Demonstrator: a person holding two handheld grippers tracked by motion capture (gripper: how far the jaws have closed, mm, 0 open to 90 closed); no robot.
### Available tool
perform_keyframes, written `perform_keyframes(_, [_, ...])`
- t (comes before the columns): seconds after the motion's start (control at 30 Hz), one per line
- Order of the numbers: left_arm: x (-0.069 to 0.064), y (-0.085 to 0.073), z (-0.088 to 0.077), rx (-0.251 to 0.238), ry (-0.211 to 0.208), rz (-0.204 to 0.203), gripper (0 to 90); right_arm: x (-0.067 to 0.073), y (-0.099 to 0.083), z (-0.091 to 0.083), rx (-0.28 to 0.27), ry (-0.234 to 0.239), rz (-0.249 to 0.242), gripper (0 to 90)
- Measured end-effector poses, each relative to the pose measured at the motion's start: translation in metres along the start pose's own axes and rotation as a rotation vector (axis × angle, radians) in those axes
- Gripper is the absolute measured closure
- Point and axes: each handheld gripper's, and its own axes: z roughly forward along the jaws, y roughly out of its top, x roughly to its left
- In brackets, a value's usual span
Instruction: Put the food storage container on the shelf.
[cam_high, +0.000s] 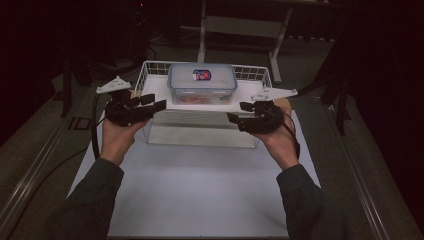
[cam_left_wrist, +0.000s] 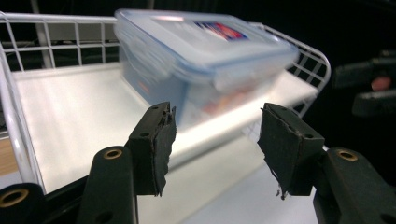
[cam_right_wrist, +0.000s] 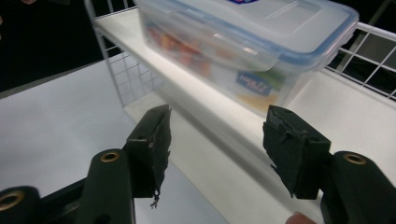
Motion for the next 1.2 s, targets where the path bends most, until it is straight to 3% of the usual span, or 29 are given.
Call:
perform_keyframes(0.27, [-0.009, -0.029, -0.031, 0.011, 0.034, 0.070, 42.7, 0.012, -0.026, -0.015, -0.005, 0.025, -0.026, 39.5])
perform_keyframes(0.73, [-0.019, -0.085, -0.078, 0.037, 0.114, 0.134, 40.7, 0.022, -0.081, -0.042, 0.003, 0.033, 0.010, 37.1])
perform_keyframes(0.97, [-0.020, -0.115, -0.088, 0.039, 0.114, 0.128, 39.8, 0.028, -0.097, -0.052, -0.003, 0.035, 0.021, 36.0])
perform_keyframes(1.07, [-0.016, -0.138, -0.095, 0.038, 0.099, 0.108, 39.3, 0.033, -0.109, -0.058, -0.003, 0.027, 0.011, 34.7])
perform_keyframes(1.2, [-0.011, -0.158, -0.099, 0.056, 0.115, 0.090, 38.7, 0.035, -0.124, -0.062, -0.022, 0.021, 0.027, 33.4])
